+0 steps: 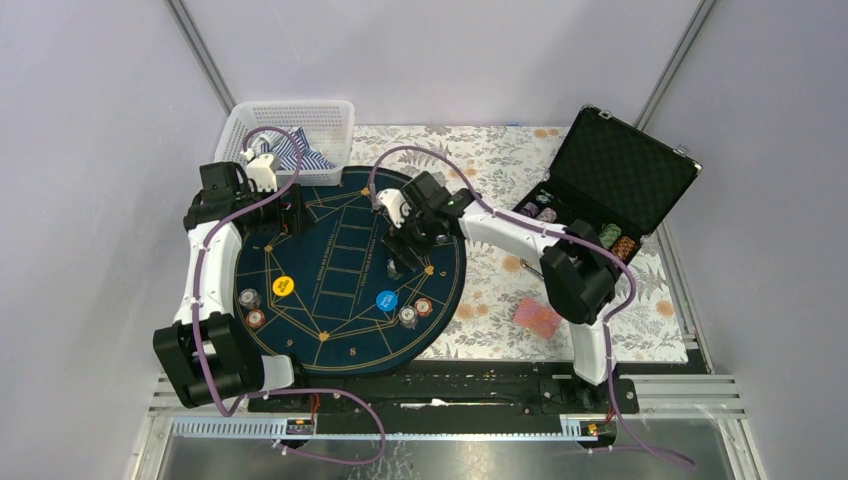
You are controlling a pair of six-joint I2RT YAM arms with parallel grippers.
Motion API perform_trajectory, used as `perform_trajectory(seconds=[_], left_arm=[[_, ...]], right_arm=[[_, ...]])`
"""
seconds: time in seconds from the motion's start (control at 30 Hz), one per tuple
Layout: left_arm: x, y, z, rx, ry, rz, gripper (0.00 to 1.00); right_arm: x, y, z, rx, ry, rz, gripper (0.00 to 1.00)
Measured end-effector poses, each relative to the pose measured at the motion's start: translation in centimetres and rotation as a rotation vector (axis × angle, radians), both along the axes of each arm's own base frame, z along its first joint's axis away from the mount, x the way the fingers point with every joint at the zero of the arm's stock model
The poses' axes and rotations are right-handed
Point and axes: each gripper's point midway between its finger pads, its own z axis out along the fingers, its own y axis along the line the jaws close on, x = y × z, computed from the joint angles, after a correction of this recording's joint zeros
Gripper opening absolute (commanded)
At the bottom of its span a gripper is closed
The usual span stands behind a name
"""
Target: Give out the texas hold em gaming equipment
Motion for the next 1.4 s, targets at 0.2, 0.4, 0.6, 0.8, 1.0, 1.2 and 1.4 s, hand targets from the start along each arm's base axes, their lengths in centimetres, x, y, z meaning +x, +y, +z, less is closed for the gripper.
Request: perform_trajectory(seconds=[0.2, 0.4, 0.6, 0.8, 1.0, 1.2, 1.4], left_arm=[[0.0, 0.0, 0.0, -0.001, 0.0, 0.0, 0.99], [0.0, -0.2, 0.1, -0.008, -0.002, -0.006, 0.99], [0.0, -0.3, 0.1, -0.012, -0.003, -0.01, 0.99], [0.0, -0.4, 0.2, -0.018, -0.005, -0.015, 0.99], [0.0, -0.4, 0.2, -0.02, -0.005, -0.016, 0.99], [0.0, -0.4, 0.2, -0.021, -0.005, -0.016, 0.99], [0.0, -0.4, 0.2, -0.021, -0.005, -0.016, 0.99]], right_arm=[[-0.8, 0.9, -2.7, -0.06, 0.02, 0.018, 0.83], [-0.1, 1.7, -3.5, -0.081, 0.004, 0.007, 0.78], [0.5, 2.3, -4.2, -0.09, 0.003, 0.0, 0.65], [0.3, 2.9, -4.4, -0.092, 0.005, 0.009, 0.64], [-0.5, 3.0, -4.8, -0.108, 0.014, 0.023, 0.58], [-0.5, 2.9, -4.9, -0.119, 0.004, 0.023, 0.43], [-0.6, 2.9, -4.8, -0.124, 0.001, 0.034, 0.34]])
